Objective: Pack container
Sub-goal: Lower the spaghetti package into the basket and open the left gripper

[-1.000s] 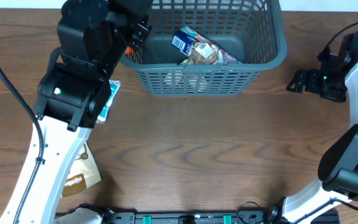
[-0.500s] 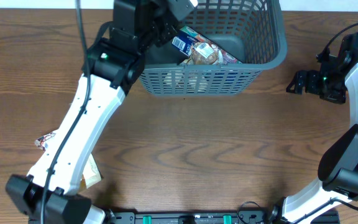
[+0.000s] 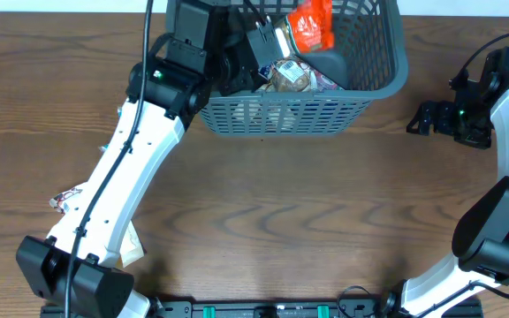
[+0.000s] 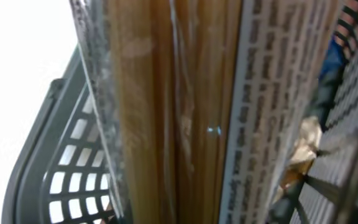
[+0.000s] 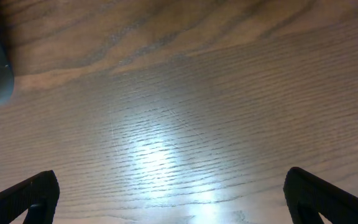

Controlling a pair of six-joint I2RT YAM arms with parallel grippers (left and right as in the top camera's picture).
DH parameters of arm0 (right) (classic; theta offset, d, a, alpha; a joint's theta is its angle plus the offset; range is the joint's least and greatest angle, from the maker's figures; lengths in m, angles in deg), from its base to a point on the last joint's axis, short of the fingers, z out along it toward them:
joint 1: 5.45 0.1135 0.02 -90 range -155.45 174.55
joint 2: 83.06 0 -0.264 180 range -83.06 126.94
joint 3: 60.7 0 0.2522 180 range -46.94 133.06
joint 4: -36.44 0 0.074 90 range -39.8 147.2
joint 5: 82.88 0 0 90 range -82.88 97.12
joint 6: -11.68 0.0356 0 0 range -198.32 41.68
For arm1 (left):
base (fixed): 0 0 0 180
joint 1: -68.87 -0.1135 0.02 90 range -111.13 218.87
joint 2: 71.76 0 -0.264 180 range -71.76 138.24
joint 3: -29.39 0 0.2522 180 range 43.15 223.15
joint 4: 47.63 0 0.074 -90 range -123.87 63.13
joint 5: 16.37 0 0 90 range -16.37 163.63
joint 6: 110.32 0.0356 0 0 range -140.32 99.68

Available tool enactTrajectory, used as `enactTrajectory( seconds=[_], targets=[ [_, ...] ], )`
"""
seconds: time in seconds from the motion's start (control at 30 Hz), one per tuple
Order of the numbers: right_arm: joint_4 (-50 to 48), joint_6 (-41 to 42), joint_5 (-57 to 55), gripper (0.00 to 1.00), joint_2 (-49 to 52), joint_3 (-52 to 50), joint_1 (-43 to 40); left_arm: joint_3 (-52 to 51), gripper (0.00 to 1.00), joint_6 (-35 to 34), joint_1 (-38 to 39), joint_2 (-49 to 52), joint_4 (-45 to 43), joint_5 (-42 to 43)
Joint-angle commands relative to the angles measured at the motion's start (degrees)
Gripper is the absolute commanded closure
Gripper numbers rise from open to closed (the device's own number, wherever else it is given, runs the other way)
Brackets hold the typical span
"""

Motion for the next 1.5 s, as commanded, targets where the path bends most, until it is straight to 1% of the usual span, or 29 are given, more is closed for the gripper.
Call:
enactTrajectory(
  seconds=[0.0, 0.43, 0.47, 0.5, 0.57, 0.6, 0.63, 0.7, 0.8, 0.9, 1.03, 1.07, 1.1, 1.17, 1.2, 1.23, 1.27, 1.47],
  targets=[
    [0.28, -0.83, 0.07, 0.01, -0.24, -0.22, 0.55, 2.69, 0.94, 4.0, 0.0, 0.09, 0.44, 2.34],
    [1.55, -0.81, 0.07, 0.01, -0.24, -0.22, 0.55, 2.69, 0.94, 4.0, 0.0, 10.38, -0.04, 2.54],
    [1.62, -0.83, 0.07, 0.01, -0.24, -0.22, 0.55, 2.69, 0.88, 4.0, 0.0, 10.88, -0.04, 2.54],
    [1.7, -0.83, 0.07, 0.01, -0.24, -0.22, 0.55, 2.69, 0.85, 3.96, 0.02, 11.06, -0.04, 2.56],
    [1.95, -0.83, 0.07, 0.01, -0.24, -0.22, 0.55, 2.69, 0.83, 3.78, 0.15, 11.08, -0.07, 2.58],
    [1.97, -0.83, 0.07, 0.01, -0.24, -0.22, 0.55, 2.69, 0.7, 3.78, 0.15, 10.95, -0.09, 2.56],
    [1.97, -0.83, 0.07, 0.01, -0.24, -0.22, 0.55, 2.69, 0.67, 3.8, 0.15, 10.91, -0.09, 2.58],
    [1.97, -0.83, 0.09, 0.01, -0.24, -0.22, 0.55, 2.69, 0.66, 3.78, 0.15, 10.91, -0.02, 2.54],
    [1.99, -0.83, 0.07, 0.01, -0.24, -0.22, 0.55, 2.69, 0.58, 3.67, 0.15, 10.91, 0.26, 2.54],
    [1.97, -0.83, 0.07, 0.01, -0.24, -0.22, 0.55, 2.69, 0.52, 3.58, 0.15, 10.88, 0.31, 2.51],
    [1.95, -0.83, 0.07, 0.01, -0.24, -0.22, 0.52, 2.69, 0.51, 3.58, 0.15, 10.88, 0.33, 2.51],
    [1.95, -0.83, 0.07, 0.01, -0.24, -0.22, 0.52, 2.69, 0.48, 3.58, 0.15, 10.88, 0.35, 2.51],
    [1.95, -0.85, 0.04, 0.01, -0.24, -0.22, 0.52, 2.69, 0.41, 3.58, 0.15, 10.88, 0.35, 2.51],
    [1.95, -0.83, 0.04, 0.01, -0.24, -0.22, 0.52, 2.69, 0.39, 3.58, 0.15, 10.73, 0.37, 2.51],
    [1.95, -0.83, 0.04, 0.01, -0.24, -0.22, 0.52, 2.69, 0.32, 3.58, 0.15, 10.58, 0.35, 2.51],
    [1.95, -0.85, 0.04, 0.01, -0.24, -0.22, 0.52, 2.69, 0.23, 3.58, 0.15, 10.4, 0.35, 2.51],
    [1.95, -0.83, 0.04, 0.01, -0.24, -0.22, 0.52, 2.69, 0.21, 3.58, 0.15, 10.25, 0.37, 2.51],
    [1.88, -0.85, 0.07, 0.01, -0.24, -0.22, 0.52, 2.69, 0.2, 3.61, 0.13, 8.2, 0.52, 2.23]
  ],
)
